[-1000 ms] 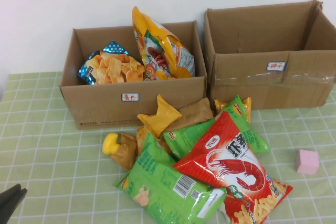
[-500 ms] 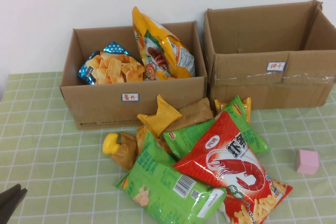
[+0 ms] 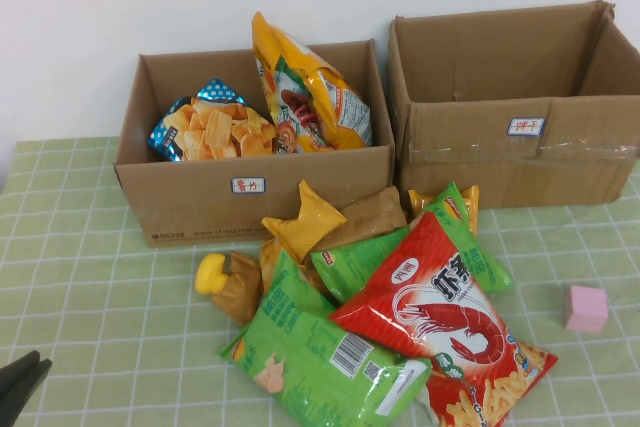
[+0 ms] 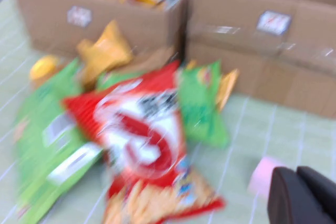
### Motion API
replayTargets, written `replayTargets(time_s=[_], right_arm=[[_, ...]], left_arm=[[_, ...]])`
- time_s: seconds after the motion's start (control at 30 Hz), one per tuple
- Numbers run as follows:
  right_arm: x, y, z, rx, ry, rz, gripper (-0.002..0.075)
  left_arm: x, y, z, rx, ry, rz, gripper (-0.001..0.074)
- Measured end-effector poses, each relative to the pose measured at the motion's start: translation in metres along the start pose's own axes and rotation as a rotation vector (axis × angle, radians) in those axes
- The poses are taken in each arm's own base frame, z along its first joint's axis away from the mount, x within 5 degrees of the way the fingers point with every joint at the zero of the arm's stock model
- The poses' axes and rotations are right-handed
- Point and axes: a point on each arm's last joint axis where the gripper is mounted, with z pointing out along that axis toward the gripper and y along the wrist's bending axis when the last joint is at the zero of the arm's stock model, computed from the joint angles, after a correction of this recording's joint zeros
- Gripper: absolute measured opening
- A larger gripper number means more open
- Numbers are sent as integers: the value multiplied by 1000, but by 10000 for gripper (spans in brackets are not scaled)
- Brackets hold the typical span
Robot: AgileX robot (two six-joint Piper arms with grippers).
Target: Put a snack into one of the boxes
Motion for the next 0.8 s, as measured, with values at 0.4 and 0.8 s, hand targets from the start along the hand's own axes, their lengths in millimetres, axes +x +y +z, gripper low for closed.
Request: replayTargets(time_s=[0.4,0.8], right_arm=[[84,-18,35,237,-220,65,-2],[115,-27,34,435,-47,218,-2]], left_arm=[[0,0,0,0,0,0,-1],[0,0,0,0,0,1,-1]])
